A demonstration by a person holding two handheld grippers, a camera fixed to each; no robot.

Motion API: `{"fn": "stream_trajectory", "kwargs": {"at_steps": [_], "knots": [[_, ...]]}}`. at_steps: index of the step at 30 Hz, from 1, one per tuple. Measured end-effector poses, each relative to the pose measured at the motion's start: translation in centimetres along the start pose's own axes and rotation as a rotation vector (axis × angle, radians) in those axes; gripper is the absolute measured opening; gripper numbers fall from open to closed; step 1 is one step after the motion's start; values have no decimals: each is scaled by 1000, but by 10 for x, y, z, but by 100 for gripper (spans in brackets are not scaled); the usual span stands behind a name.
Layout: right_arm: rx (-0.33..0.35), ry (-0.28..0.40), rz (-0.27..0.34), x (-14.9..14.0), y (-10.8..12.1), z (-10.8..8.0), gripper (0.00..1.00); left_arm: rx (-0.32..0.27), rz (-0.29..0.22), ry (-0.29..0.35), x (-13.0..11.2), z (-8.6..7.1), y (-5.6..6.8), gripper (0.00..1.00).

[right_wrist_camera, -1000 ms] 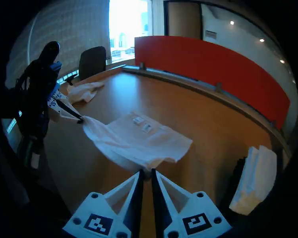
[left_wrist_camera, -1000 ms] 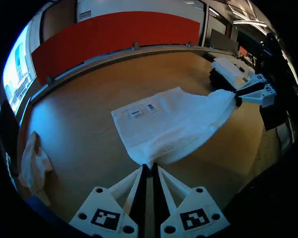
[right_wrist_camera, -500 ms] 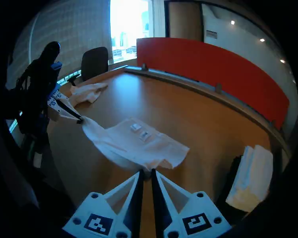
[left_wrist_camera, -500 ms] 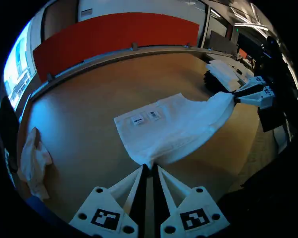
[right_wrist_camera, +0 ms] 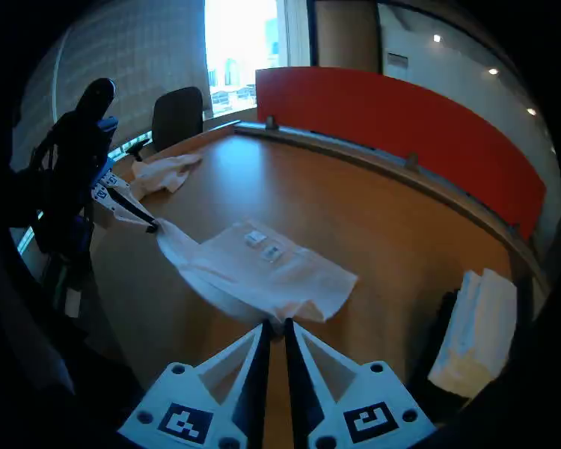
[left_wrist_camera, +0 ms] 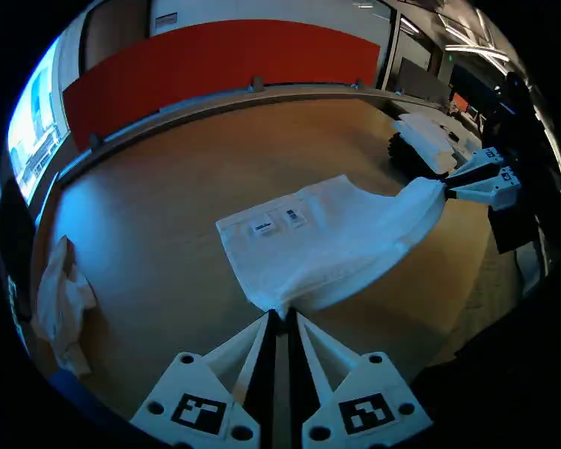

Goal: Fold towel

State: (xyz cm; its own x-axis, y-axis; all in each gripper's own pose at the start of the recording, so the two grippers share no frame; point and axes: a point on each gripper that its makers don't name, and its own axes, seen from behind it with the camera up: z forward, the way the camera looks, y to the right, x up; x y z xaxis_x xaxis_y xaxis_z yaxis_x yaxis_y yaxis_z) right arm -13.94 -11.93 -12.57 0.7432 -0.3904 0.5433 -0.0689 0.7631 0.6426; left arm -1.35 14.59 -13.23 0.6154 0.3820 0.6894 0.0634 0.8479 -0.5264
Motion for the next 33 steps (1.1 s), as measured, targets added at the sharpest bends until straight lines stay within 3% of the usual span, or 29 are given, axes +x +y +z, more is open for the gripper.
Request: {"fn": "stream_trajectory", "kwargs": {"at_steps": [9,21,33], "knots": [[-17,-20,-5,0,16,20,13,17,14,2,13,24,-13,10],[-28,-38,38,2,41,55,13,28,9,-8,28,62,-33,10],[-34,-73,55,-10,53,72,13,22,8,-25,28,88,-38,10]]}}
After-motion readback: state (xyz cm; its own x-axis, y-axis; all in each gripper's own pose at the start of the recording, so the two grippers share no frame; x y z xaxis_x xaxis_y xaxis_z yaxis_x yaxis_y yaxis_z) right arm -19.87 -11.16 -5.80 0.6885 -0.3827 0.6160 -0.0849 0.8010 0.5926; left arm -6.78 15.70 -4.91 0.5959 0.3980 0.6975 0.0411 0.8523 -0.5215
